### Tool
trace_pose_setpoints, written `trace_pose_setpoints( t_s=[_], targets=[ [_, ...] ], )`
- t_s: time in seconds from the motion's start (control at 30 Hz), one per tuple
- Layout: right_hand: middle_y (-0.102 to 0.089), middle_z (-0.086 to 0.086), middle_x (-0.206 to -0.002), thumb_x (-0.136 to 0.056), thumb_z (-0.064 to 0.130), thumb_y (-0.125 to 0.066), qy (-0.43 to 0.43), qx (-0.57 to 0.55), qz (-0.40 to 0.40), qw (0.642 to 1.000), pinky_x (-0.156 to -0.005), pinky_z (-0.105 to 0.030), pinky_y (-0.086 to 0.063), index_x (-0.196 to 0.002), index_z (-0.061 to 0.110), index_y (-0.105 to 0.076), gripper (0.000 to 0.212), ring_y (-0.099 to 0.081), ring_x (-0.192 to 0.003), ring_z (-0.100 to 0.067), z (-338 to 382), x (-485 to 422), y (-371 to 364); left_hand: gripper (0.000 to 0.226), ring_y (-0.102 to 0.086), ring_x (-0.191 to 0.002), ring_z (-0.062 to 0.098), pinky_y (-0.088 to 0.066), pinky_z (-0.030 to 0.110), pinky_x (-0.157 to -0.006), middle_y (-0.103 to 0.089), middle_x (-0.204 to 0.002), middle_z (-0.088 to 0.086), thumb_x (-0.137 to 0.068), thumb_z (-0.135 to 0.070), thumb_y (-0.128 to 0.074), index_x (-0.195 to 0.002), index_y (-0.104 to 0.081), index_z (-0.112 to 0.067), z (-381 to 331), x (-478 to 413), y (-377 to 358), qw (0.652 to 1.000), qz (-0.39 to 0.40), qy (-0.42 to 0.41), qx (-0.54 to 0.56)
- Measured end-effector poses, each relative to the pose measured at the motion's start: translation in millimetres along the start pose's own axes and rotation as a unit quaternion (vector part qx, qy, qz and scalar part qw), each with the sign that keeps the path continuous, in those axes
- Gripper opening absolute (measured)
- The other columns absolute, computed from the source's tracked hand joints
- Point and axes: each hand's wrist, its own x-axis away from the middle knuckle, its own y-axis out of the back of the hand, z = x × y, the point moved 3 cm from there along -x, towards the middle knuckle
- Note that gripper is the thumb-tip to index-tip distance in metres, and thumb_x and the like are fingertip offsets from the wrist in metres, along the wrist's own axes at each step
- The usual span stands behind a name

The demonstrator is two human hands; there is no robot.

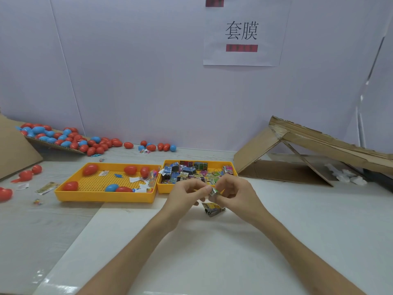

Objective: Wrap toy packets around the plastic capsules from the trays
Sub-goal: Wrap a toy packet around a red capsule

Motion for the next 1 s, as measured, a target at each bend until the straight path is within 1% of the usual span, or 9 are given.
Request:
trace_pose_setpoints(
  t_s=[0.13, 0.23, 0.33, 0.43, 0.6, 0.73, 0.83, 0.9, 1.0],
  targets=[
    [-0.06, 0.003, -0.06, -0.078, 0.022, -0.086, -0.015, -0.046, 0.02, 0.999, -0.053, -0.028, -0.043, -0.077, 0.029, -0.064, 0.023, -0.052, -0.054, -0.013, -1.3, -0.6, -2.9, 0.024, -0.063, -0.073, 0.013, -0.052, 0.022, -0.066, -0.068, -0.076, 0.003, -0.082, -0.035, -0.077, -0.086, -0.073, -0.011, -1.4, 1.4, -1.0, 0.996, 0.013, 0.041, 0.079],
    [-0.061, -0.012, -0.065, -0.079, 0.027, -0.084, -0.033, -0.09, 0.028, 0.995, -0.056, -0.034, -0.045, -0.076, 0.025, -0.065, 0.019, -0.054, -0.057, -0.02, 0.8, -0.2, -2.4, 0.03, -0.06, -0.07, 0.012, -0.05, 0.021, -0.065, -0.066, -0.074, 0.002, -0.078, -0.037, -0.076, -0.086, -0.071, -0.009, -2.9, 2.6, -1.1, 0.993, 0.022, 0.047, 0.109],
    [-0.064, -0.004, -0.071, -0.083, 0.03, -0.074, -0.072, -0.154, 0.042, 0.985, -0.062, -0.035, -0.051, -0.085, 0.02, -0.069, 0.011, -0.059, -0.063, -0.022, 2.7, -1.2, -1.3, 0.043, -0.059, -0.072, 0.014, -0.05, 0.022, -0.066, -0.064, -0.082, 0.007, -0.078, -0.04, -0.075, -0.095, -0.072, 0.0, -3.1, 2.0, -1.0, 0.993, 0.018, 0.05, 0.105],
    [-0.068, -0.001, -0.082, -0.082, 0.021, -0.068, -0.116, -0.179, 0.058, 0.975, -0.067, -0.035, -0.051, -0.104, 0.008, -0.069, 0.025, -0.062, -0.069, -0.023, -0.1, -1.6, -0.1, 0.039, -0.059, -0.071, 0.013, -0.049, 0.021, -0.065, -0.061, -0.084, 0.009, -0.078, -0.042, -0.074, -0.093, -0.073, -0.006, -3.7, 2.7, -2.2, 0.993, 0.027, 0.049, 0.102],
    [-0.072, 0.006, -0.086, -0.079, 0.01, -0.061, -0.132, -0.147, 0.077, 0.977, -0.067, -0.032, -0.049, -0.108, 0.015, -0.072, 0.031, -0.061, -0.069, -0.016, -2.2, 0.3, -4.2, 0.044, -0.056, -0.065, 0.011, -0.048, 0.021, -0.063, -0.058, -0.079, 0.007, -0.082, -0.042, -0.072, -0.095, -0.073, -0.001, -1.7, 1.1, -2.4, 0.994, 0.024, 0.05, 0.092],
    [-0.07, 0.007, -0.082, -0.08, 0.022, -0.064, -0.133, -0.143, 0.061, 0.979, -0.062, -0.029, -0.05, -0.1, 0.019, -0.072, 0.022, -0.059, -0.065, -0.017, -3.9, -0.7, -5.0, 0.057, -0.054, -0.063, 0.012, -0.048, 0.021, -0.062, -0.056, -0.074, 0.003, -0.079, -0.048, -0.072, -0.096, -0.069, 0.006, -1.2, 2.2, -3.5, 0.995, 0.042, 0.054, 0.075],
    [-0.068, 0.0, -0.084, -0.089, 0.014, -0.064, -0.131, -0.145, 0.039, 0.98, -0.061, -0.029, -0.051, -0.099, 0.017, -0.069, 0.012, -0.061, -0.064, -0.016, -6.0, -2.0, -3.1, 0.061, -0.056, -0.063, 0.011, -0.047, 0.022, -0.064, -0.06, -0.083, 0.005, -0.081, -0.05, -0.07, -0.103, -0.069, 0.007, -0.9, 2.8, -5.4, 0.994, 0.053, 0.062, 0.069],
    [-0.068, -0.004, -0.096, -0.097, 0.002, -0.056, -0.127, -0.128, 0.028, 0.983, -0.061, -0.029, -0.052, -0.105, 0.017, -0.068, 0.021, -0.061, -0.064, -0.016, -6.9, -2.5, -2.6, 0.06, -0.057, -0.063, 0.01, -0.047, 0.023, -0.064, -0.064, -0.085, 0.002, -0.082, -0.051, -0.069, -0.106, -0.071, 0.004, -0.9, 2.6, -6.0, 0.994, 0.058, 0.067, 0.065],
    [-0.069, 0.0, -0.111, -0.099, -0.004, -0.045, -0.121, -0.108, 0.045, 0.986, -0.061, -0.027, -0.05, -0.114, 0.022, -0.069, 0.039, -0.063, -0.068, -0.016, -4.3, -1.7, -5.4, 0.053, -0.058, -0.065, 0.011, -0.047, 0.022, -0.064, -0.068, -0.084, 0.0, -0.088, -0.053, -0.064, -0.099, -0.073, -0.002, -1.8, 3.8, -7.0, 0.993, 0.072, 0.07, 0.06]
  ],
)
